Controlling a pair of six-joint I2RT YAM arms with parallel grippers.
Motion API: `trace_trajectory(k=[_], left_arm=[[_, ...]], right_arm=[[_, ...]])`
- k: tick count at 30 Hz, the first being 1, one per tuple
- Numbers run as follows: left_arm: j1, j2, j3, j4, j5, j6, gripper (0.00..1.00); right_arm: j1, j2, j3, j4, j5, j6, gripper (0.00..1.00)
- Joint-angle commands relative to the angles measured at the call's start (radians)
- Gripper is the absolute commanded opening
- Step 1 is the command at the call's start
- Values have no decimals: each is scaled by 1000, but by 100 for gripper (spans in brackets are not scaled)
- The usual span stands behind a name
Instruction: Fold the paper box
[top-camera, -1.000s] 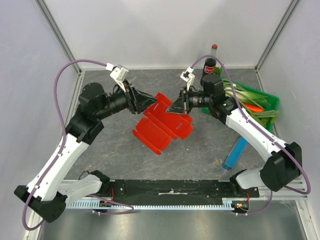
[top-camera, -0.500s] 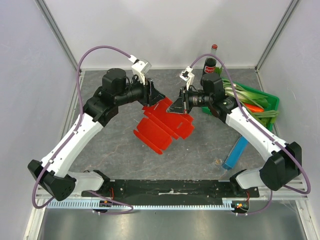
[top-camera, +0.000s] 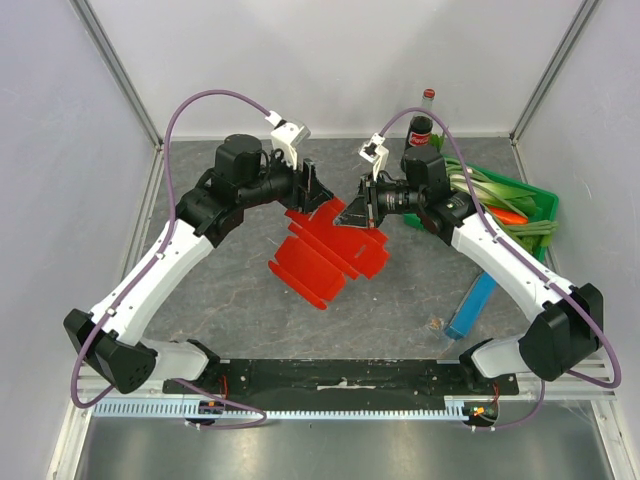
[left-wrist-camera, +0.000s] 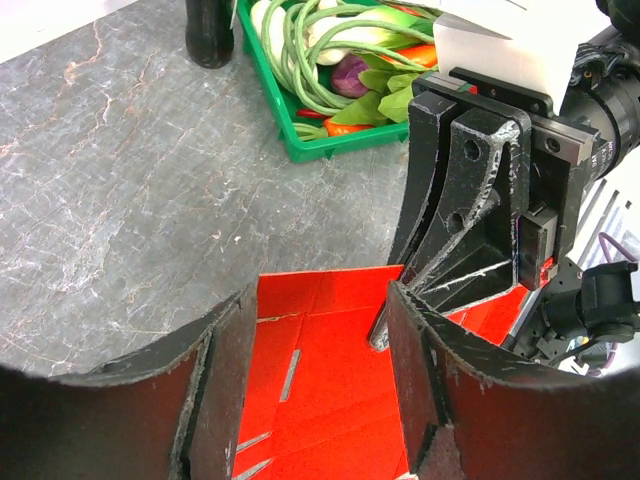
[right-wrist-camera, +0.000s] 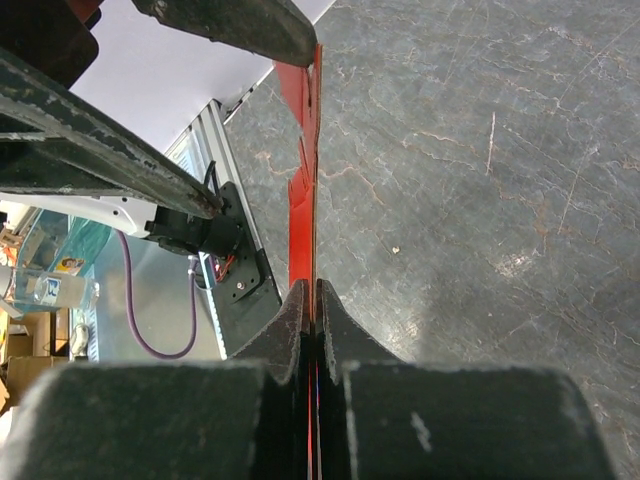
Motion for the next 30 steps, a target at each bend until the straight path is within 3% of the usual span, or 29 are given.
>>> trace_trajectory(k=[1, 6, 10, 14, 21, 24, 27, 30], left_arm=[[13, -18, 16, 44, -6, 34, 62], [62, -20, 9, 72, 133, 14, 62], [65, -9, 15, 63, 219, 18, 46], [65, 4, 19, 32, 204, 40, 45], [65, 4, 24, 25, 129, 57, 57], [65, 9, 24, 20, 111, 61, 57], [65, 14, 16, 28, 121, 57, 56], [65, 14, 16, 28, 158, 55, 42]], right_arm=[[6, -7, 52, 15, -27, -14, 0], [11, -7, 52, 17, -30, -16, 0], [11, -8, 55, 15, -28, -17, 0], [20, -5, 63, 15, -30, -14, 0], [26, 0, 74, 13, -30, -14, 0], [28, 0, 74, 13, -30, -13, 0], [31, 3, 77, 13, -28, -10, 0], [31, 4, 81, 13, -25, -8, 0]])
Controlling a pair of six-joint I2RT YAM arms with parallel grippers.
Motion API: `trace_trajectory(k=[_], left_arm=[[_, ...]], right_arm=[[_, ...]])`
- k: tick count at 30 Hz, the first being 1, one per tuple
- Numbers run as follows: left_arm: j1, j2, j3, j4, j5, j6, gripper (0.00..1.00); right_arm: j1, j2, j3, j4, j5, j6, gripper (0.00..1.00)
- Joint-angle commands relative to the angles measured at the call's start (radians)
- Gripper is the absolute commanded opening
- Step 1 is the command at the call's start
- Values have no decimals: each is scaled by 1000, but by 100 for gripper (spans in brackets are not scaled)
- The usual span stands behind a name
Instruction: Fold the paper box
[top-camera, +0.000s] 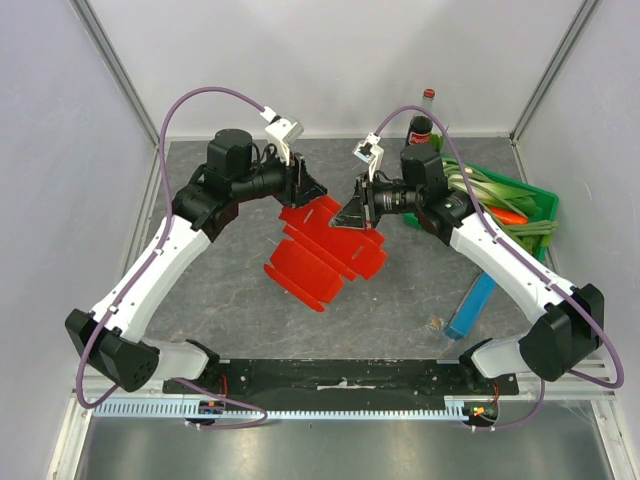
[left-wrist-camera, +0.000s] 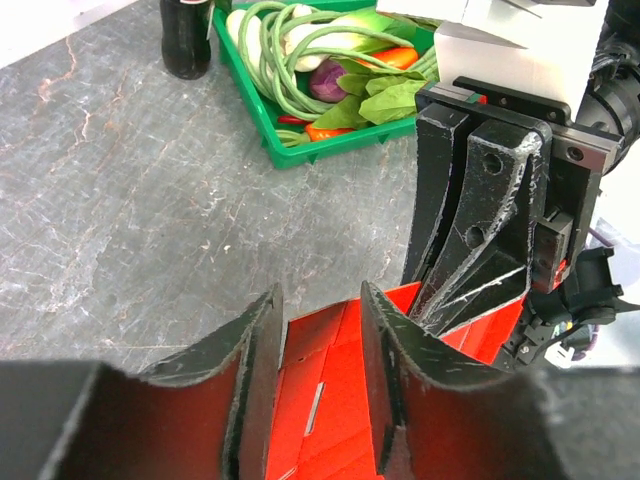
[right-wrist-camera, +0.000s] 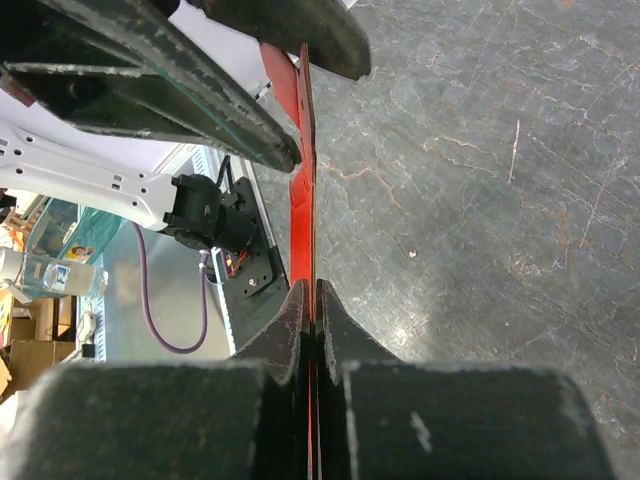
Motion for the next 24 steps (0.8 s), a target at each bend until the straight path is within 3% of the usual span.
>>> trace_trajectory(k=[1, 6, 7, 10, 14, 18, 24], left_arm=[[-3, 2, 10, 11, 37, 36, 36], [-21, -21, -5, 28, 37, 42, 15], [-30, -25, -11, 30, 25, 48, 6], [-79, -28, -16, 30, -17, 46, 2], [-95, -39, -47, 31, -52, 6, 2], [-96, -107, -180, 117, -26, -69, 5], [-96, -142, -261, 246, 58, -176, 24]], right_arm=[[5, 4, 54, 28, -8, 1, 0], [12, 13, 52, 40, 29, 51, 0], [14, 13, 52, 52, 44, 63, 0], [27, 18, 41, 103, 76, 126, 0], [38, 19, 34, 134, 122, 183, 0], [37, 16, 8, 210, 130, 264, 0], [37, 18, -6, 293, 116, 312, 0]])
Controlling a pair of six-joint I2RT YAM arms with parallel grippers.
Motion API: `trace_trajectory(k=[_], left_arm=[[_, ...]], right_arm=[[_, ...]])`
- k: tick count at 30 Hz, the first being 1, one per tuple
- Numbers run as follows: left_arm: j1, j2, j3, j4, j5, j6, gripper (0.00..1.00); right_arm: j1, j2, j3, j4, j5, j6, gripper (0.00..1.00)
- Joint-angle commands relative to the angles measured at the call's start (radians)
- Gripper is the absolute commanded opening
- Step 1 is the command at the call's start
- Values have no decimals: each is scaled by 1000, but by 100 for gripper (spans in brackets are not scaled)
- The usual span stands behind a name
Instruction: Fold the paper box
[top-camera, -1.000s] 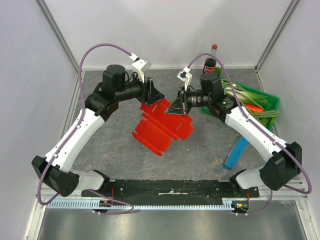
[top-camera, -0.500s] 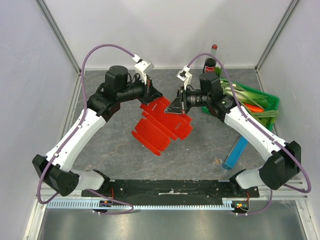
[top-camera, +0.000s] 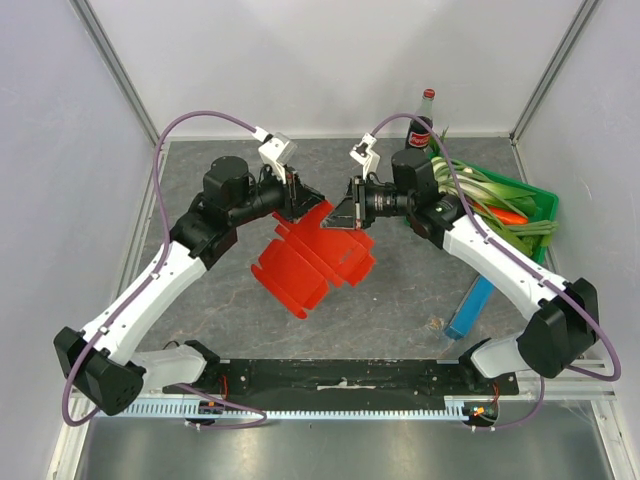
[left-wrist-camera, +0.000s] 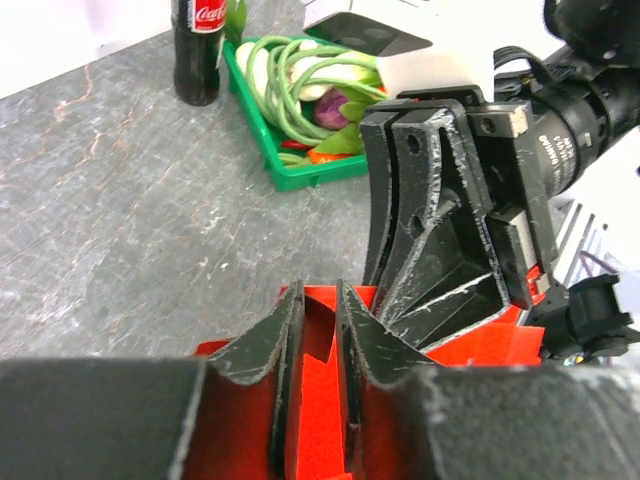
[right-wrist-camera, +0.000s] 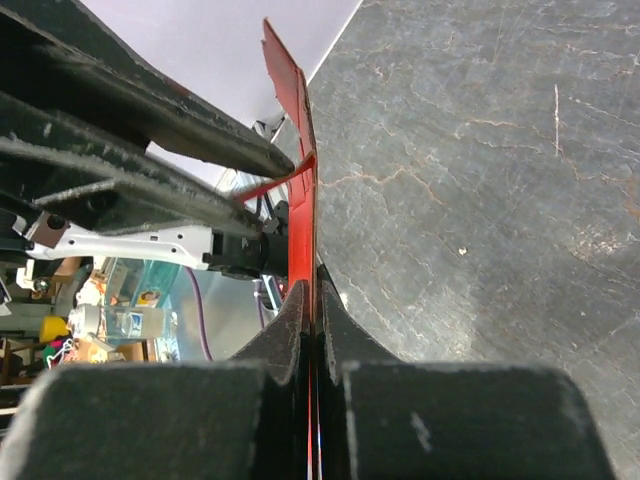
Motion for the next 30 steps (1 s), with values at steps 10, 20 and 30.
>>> trace_trajectory(k=[10, 20, 30], left_arm=[[-4, -92, -57, 86, 169, -198, 46], [94, -279, -120, -170, -150, -87, 58], [212, -146, -123, -43, 89, -84, 59]], right_arm=[[-44, -8, -41, 301, -5, 64, 0], [-221, -69, -101, 302, -214, 42, 0], [-230, -88, -101, 314, -309, 46, 0]])
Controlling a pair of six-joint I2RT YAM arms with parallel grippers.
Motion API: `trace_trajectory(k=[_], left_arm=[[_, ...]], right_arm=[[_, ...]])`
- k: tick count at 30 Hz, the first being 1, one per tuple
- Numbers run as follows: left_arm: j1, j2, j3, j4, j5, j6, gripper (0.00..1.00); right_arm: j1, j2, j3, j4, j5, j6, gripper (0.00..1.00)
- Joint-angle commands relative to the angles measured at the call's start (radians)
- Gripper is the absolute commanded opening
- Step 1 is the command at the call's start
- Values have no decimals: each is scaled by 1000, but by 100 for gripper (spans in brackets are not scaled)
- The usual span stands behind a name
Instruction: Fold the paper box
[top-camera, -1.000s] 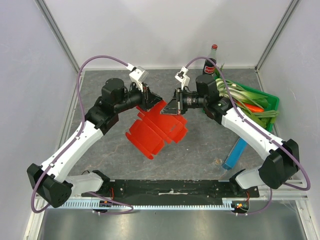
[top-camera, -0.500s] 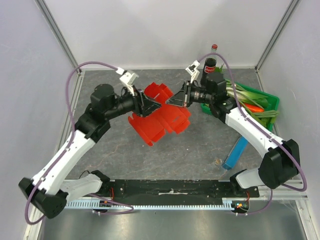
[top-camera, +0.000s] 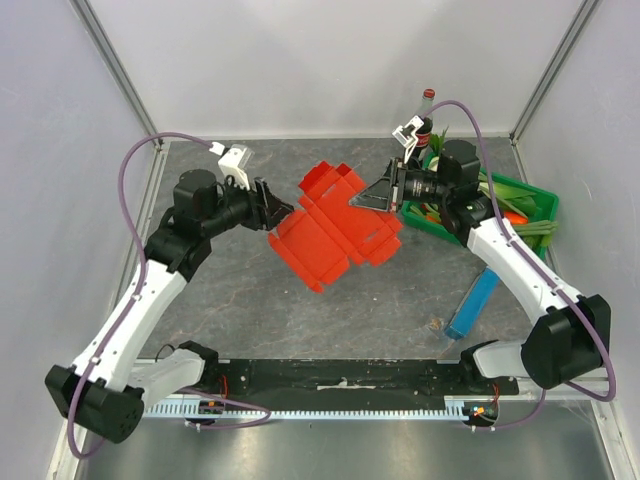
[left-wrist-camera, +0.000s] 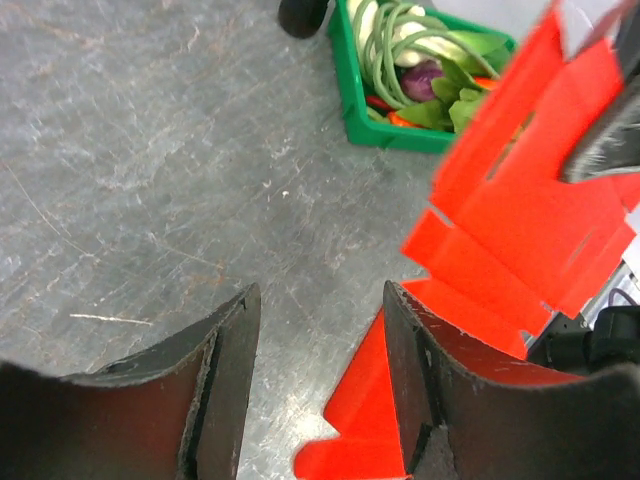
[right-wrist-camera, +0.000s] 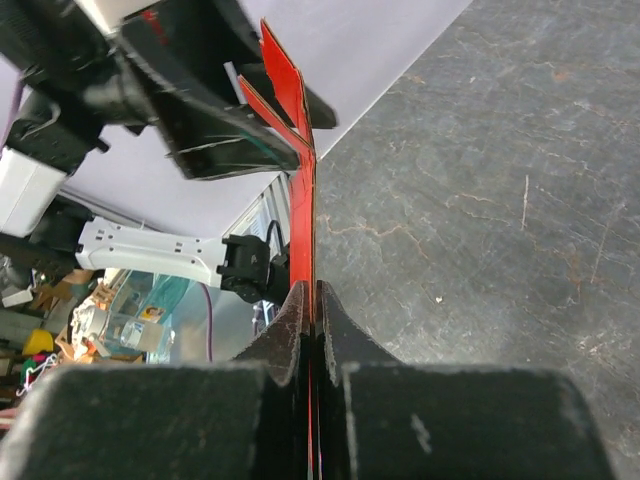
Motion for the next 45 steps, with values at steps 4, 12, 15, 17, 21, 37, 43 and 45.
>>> trace_trajectory(k=[4, 12, 15, 17, 21, 37, 43, 45], left_arm=[[23, 81, 13, 156, 261, 22, 55], [23, 62, -35, 269, 343, -17, 38], [23, 65, -41, 271, 343, -22, 32], [23, 68, -39, 272, 355, -22, 27], [23, 61, -39, 286, 348, -24, 25], [-207, -27, -68, 182, 70, 254, 16], [-207, -2, -85, 173, 145, 219, 37], [-208, -13, -98, 180, 157, 208, 46]], right_arm=[[-2, -6, -5, 83, -79, 21, 0], [-2, -5, 7, 85, -81, 23, 0], [-2, -1, 9, 92, -79, 28, 0], [-1, 0, 4, 104, -78, 41, 0], [2, 3, 4, 120, -78, 51, 0], [41, 42, -23, 218, 8, 254, 0], [41, 40, -34, 330, -21, 333, 0], [41, 41, -28, 344, -33, 333, 0]])
